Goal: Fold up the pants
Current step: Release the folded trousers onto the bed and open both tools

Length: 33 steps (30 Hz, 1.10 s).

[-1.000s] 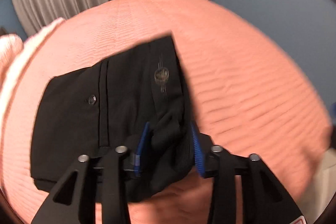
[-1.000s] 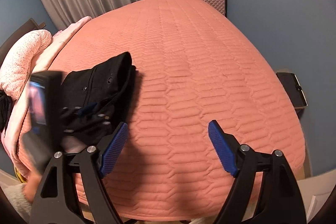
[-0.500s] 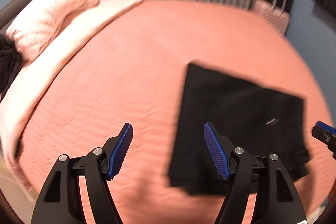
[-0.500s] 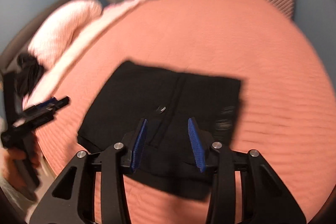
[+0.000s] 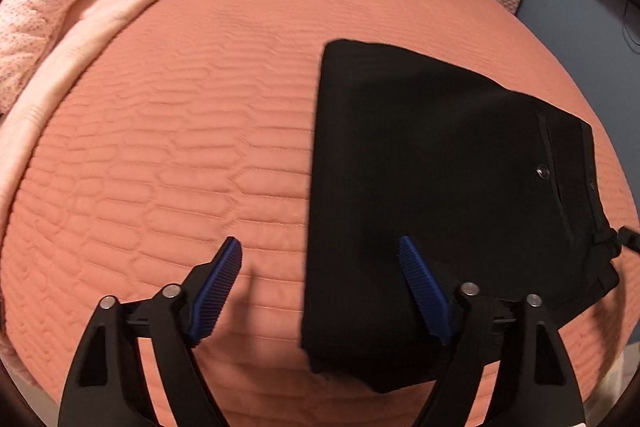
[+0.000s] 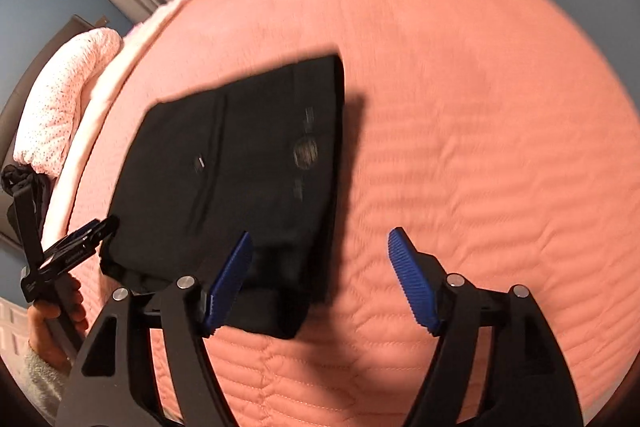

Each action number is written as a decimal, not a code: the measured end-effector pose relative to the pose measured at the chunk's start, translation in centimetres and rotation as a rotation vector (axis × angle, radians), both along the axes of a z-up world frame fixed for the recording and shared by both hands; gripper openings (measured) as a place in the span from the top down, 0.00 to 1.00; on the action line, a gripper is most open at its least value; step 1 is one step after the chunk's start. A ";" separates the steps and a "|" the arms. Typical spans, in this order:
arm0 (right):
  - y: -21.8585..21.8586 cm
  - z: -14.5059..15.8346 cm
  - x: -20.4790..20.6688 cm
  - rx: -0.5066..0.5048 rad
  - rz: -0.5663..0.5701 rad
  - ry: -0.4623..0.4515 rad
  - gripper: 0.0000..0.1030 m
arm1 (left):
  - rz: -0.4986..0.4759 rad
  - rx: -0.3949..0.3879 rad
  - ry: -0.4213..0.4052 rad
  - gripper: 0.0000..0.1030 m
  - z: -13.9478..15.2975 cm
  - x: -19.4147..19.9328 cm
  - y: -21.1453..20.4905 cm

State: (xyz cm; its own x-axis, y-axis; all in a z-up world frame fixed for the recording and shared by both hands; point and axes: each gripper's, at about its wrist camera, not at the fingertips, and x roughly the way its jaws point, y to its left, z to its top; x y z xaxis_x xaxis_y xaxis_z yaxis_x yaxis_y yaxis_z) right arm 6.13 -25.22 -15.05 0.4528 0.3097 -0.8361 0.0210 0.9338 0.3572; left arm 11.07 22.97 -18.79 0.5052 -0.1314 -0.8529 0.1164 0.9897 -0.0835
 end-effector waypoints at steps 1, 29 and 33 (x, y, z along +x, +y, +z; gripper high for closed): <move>0.2 -0.6 0.0 0.029 -0.001 0.012 0.32 | -0.018 -0.023 0.012 0.22 -0.2 0.0 -0.3; -3.9 7.3 -6.5 -0.092 -0.058 -0.148 0.68 | 0.027 0.095 -0.157 0.54 9.0 -5.2 -1.8; 4.4 9.4 -0.4 -0.059 0.132 -0.229 0.74 | -0.054 0.077 -0.129 0.52 8.5 0.8 -6.8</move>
State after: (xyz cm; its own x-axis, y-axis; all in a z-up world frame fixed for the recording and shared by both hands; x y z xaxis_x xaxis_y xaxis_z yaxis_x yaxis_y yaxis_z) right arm 5.78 -20.81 -5.69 0.5908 0.3327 -0.7350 -0.1774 0.9423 0.2839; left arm 11.92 16.19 -10.31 0.6054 -0.0979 -0.7899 0.1744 0.9846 0.0116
